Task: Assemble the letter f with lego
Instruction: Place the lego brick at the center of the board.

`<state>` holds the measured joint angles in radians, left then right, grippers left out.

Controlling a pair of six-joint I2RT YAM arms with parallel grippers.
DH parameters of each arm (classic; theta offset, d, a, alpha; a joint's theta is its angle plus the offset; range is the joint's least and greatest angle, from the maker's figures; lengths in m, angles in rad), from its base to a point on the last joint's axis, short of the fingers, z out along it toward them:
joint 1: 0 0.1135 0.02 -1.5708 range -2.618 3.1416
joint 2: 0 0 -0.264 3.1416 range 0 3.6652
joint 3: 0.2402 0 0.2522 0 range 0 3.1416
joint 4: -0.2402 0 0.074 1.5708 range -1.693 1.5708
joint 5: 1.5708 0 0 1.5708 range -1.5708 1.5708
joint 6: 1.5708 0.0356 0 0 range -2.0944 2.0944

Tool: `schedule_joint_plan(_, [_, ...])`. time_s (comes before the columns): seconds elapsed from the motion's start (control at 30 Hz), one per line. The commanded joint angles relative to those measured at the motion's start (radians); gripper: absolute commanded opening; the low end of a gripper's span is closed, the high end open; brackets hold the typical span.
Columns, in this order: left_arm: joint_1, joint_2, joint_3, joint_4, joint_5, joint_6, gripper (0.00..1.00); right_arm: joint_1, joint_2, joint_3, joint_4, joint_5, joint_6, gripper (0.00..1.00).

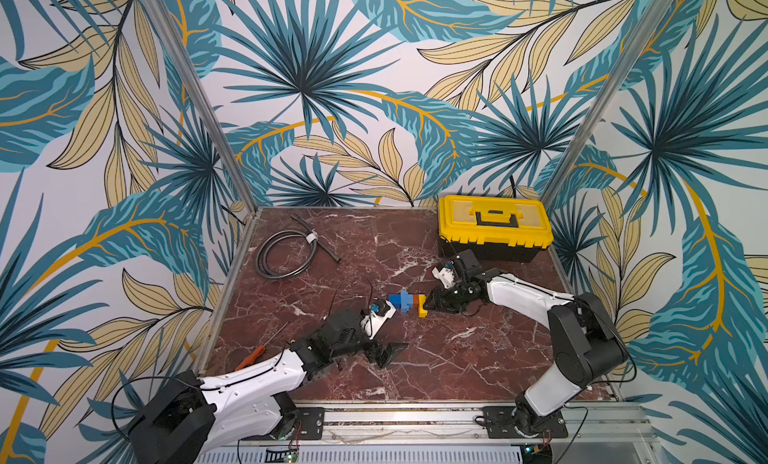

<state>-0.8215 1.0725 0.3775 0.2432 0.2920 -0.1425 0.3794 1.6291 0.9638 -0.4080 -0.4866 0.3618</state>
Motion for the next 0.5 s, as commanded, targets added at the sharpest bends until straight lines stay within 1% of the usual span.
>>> schedule_joint_plan(0.0, [-0.003,-0.013,0.024,0.008,0.0,-0.003,0.99,-0.002,-0.037,-0.05,-0.03,0.01,0.003,0.32])
schedule_joint_plan(0.07, [-0.002,-0.012,0.026,0.009,-0.001,-0.002,0.99,-0.001,-0.044,-0.074,-0.013,0.004,0.01,0.28])
schedule_joint_plan(0.17, [-0.003,-0.013,0.029,0.008,0.0,0.0,0.99,0.012,-0.039,-0.096,0.012,-0.003,0.023,0.27])
schedule_joint_plan(0.47, [-0.002,-0.009,0.029,0.008,-0.002,-0.006,0.99,0.07,0.038,-0.114,0.134,-0.012,0.085,0.26])
